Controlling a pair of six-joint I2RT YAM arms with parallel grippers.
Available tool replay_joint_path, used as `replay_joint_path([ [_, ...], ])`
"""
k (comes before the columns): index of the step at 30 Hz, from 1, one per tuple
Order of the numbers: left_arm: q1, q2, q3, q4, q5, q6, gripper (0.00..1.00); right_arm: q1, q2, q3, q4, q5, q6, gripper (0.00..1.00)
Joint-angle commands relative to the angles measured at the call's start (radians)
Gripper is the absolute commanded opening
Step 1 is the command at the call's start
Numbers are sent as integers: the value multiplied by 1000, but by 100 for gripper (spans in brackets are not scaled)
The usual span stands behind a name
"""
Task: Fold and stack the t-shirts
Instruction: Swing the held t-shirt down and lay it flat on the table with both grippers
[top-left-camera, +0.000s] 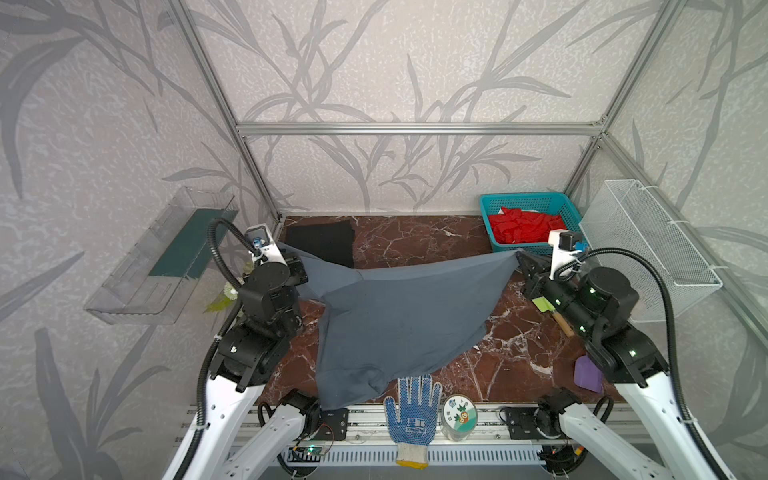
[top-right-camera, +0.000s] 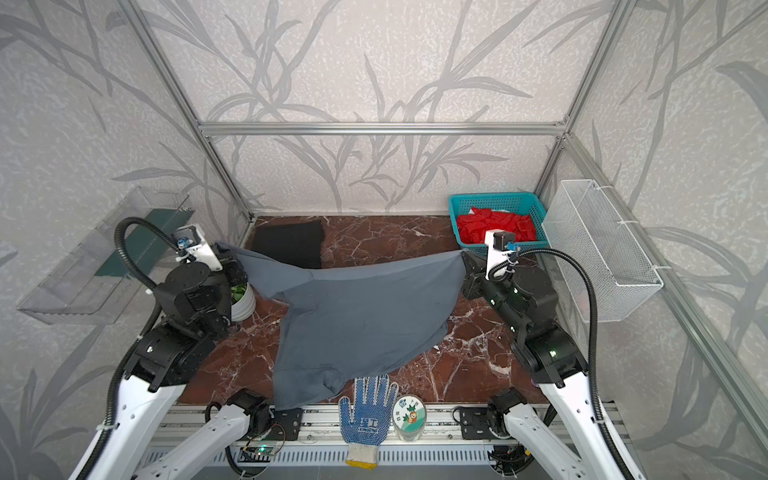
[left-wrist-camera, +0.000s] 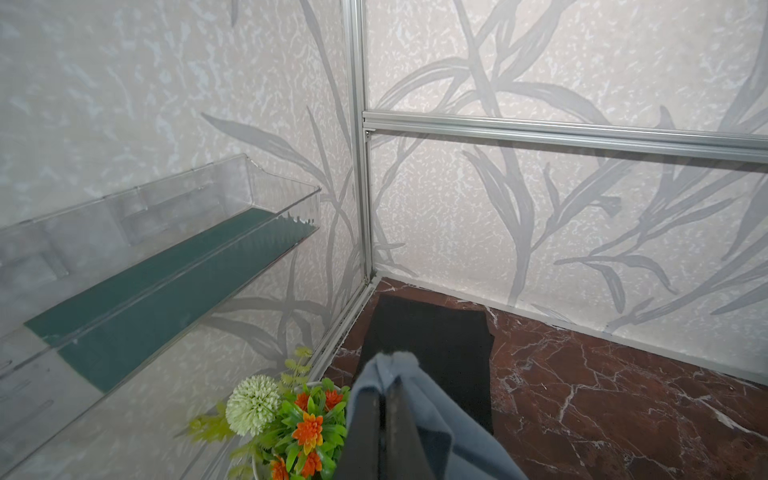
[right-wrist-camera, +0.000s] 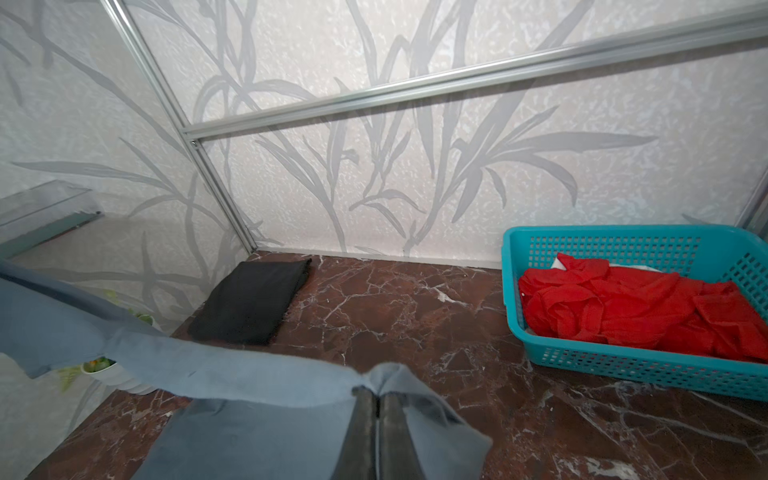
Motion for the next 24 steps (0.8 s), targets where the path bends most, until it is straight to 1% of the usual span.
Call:
replay_joint_path([
  [1, 4, -78, -3, 19, 2, -17, 0, -3, -80, 29, 39, -80, -3, 0],
  [3, 4, -82, 66, -1, 34, 4, 0, -3, -82, 109, 17, -101, -10, 0],
  [7, 5, -54, 245, -39, 111, 64, 0, -3, -15, 310, -33, -193, 14, 0],
  [9, 4, -40, 331, -40, 112, 99, 0, -3, 3, 368, -28, -224, 41, 0],
  [12, 4, -23, 414, -45, 102, 148, 0, -3, 0, 401, -10, -220, 65, 0],
  [18, 4, 13, 477, -40, 89, 191, 0, -3, -18, 402, -18, -163, 50, 0],
  [20, 4, 27, 468, -31, 72, 194, 0, -3, -12, 395, -42, -123, 36, 0],
  [24, 4, 64, 396, 25, 26, 200, 0, -3, 32, 346, -78, -21, -6, 0],
])
